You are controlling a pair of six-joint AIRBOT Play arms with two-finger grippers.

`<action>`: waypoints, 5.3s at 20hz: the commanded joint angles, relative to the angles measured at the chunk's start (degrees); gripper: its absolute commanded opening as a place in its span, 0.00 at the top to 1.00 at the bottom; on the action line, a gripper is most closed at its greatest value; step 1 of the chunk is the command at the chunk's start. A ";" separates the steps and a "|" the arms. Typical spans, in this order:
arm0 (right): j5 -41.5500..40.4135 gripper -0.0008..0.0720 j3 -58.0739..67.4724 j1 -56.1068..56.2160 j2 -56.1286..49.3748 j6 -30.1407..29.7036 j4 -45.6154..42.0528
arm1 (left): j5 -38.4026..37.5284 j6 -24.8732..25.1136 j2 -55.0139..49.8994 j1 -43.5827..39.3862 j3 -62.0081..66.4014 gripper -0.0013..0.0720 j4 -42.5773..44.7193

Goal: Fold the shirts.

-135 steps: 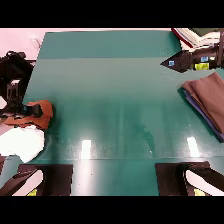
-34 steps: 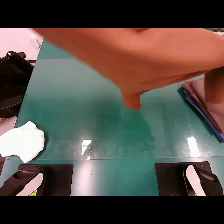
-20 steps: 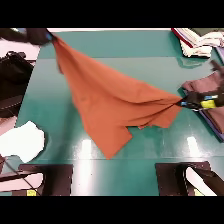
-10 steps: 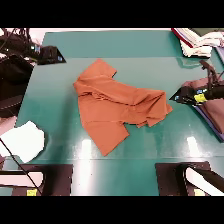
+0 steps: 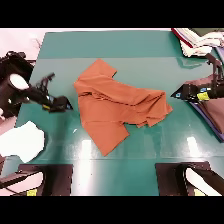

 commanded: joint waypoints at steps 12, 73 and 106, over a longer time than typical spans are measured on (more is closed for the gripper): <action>-0.31 0.37 0.09 -2.23 3.45 0.02 -0.02 | 18.78 1.07 1.38 -12.04 -13.09 0.68 -11.13; 2.95 0.34 -27.61 -16.76 -2.19 -6.54 -3.21 | -6.99 -1.03 25.11 3.19 -5.09 0.95 8.20; 9.29 0.97 65.88 -0.26 2.19 6.99 -8.15 | 5.64 -6.51 24.30 3.19 71.04 0.96 14.75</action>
